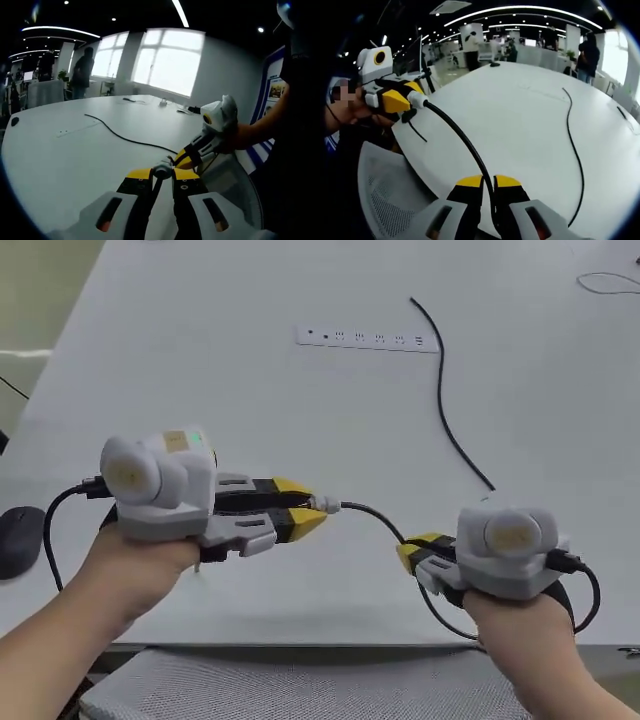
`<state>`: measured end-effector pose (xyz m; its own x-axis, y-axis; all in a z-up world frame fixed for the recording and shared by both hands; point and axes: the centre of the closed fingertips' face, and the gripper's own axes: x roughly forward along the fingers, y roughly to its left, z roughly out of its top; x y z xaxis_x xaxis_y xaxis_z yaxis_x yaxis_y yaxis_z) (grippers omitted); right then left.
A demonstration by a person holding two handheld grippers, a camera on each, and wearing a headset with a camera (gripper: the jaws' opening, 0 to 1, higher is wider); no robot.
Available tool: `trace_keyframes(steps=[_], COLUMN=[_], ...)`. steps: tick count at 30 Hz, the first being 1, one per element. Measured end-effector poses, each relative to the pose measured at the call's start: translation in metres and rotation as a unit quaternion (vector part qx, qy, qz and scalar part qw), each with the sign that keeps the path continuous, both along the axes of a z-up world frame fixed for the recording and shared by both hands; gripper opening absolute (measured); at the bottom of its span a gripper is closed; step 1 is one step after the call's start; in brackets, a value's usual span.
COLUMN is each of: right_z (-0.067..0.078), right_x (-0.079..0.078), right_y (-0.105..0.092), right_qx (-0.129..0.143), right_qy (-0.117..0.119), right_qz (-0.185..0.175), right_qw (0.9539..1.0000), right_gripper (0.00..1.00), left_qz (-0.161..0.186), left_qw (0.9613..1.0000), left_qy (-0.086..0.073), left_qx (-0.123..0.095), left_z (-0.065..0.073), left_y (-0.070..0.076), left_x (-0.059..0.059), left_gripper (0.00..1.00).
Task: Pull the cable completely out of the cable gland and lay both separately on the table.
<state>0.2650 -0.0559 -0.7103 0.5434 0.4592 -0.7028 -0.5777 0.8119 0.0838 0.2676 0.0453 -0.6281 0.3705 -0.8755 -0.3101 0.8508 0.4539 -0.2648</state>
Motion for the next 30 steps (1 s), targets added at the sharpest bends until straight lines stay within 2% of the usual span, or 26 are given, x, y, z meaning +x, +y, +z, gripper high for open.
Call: trace_keyframes(steps=[4,7,10,14,20,25,27,30], right_z=[0.012,0.028,0.044,0.06,0.063,0.068,0.067,0.065], right_x=[-0.001,-0.002,-0.002,0.001,0.005,0.008,0.007,0.006], right_y=[0.002,0.015,0.033,0.054,0.077,0.088,0.091,0.091], right_qx=[-0.016,-0.014,-0.036,-0.058,-0.062,-0.069,-0.08,-0.088], right_qy=[-0.022,-0.048,-0.085,-0.124,-0.135,-0.149,-0.155,-0.155], right_qz=[0.021,0.055,0.104,0.147,0.176,0.196,0.209,0.219], right_qw=[0.9994,0.9972,0.9903,0.9797,0.9731,0.9667,0.9623,0.9592], right_gripper=[0.07,0.15,0.18,0.18,0.15,0.14,0.12,0.08], left_qz=[0.002,0.001,0.0,0.0,-0.002,-0.004,-0.005,-0.007], left_qw=[1.0,1.0,1.0,1.0,1.0,1.0,1.0,1.0], left_qy=[0.001,0.001,0.002,0.002,0.004,0.005,0.006,0.006], left_qx=[-0.002,0.002,0.001,0.002,0.001,0.0,0.0,0.0], left_z=[0.001,0.0,-0.001,-0.001,-0.001,-0.001,0.0,0.0], left_y=[0.001,0.001,0.001,0.002,0.002,0.003,0.003,0.003], left_x=[0.002,0.001,0.001,-0.001,-0.003,-0.004,-0.004,-0.005], left_gripper=[0.15,0.15,0.15,0.15,0.15,0.15,0.15,0.15])
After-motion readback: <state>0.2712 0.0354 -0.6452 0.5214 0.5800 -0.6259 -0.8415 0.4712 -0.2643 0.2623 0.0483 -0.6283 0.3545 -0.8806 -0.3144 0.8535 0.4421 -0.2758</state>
